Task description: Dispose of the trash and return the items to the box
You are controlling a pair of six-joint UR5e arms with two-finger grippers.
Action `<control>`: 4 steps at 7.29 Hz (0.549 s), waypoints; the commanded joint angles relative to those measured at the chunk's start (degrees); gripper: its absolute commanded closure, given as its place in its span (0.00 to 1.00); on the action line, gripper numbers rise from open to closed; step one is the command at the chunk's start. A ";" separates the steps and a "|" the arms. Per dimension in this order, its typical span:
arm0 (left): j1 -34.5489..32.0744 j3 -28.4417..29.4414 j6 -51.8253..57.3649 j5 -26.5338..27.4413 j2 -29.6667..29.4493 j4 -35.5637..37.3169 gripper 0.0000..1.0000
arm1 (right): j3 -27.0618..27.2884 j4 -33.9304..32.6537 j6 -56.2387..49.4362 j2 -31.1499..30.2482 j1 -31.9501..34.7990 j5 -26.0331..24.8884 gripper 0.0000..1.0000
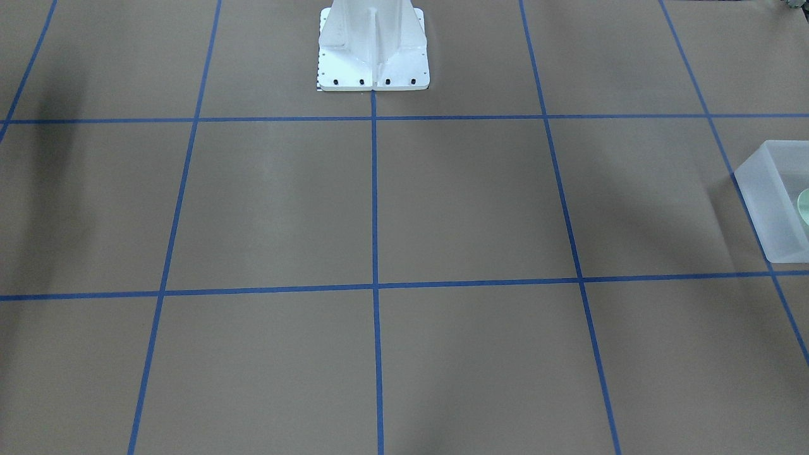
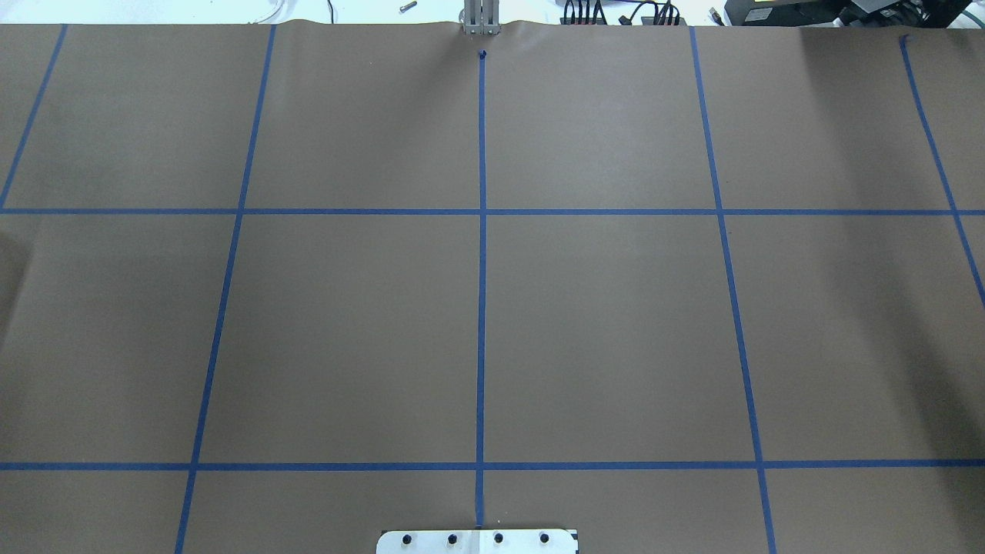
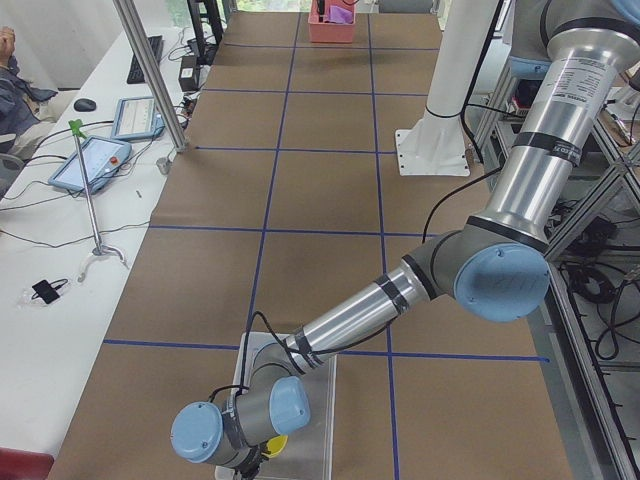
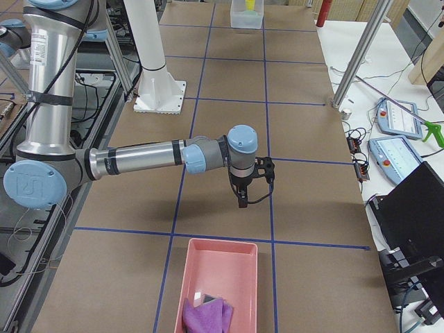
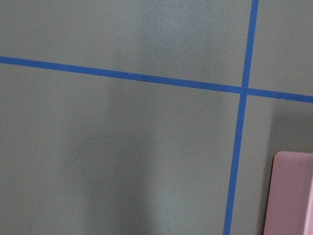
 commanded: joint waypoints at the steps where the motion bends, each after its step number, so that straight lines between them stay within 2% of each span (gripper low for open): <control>1: 0.11 0.02 0.04 -0.02 0.15 -0.03 0.32 | 0.02 0.00 0.00 -0.09 0.00 -0.01 0.00; 4: -0.23 -0.77 0.39 -1.16 -1.33 0.50 0.25 | 0.89 0.00 0.00 -0.35 0.00 0.07 0.00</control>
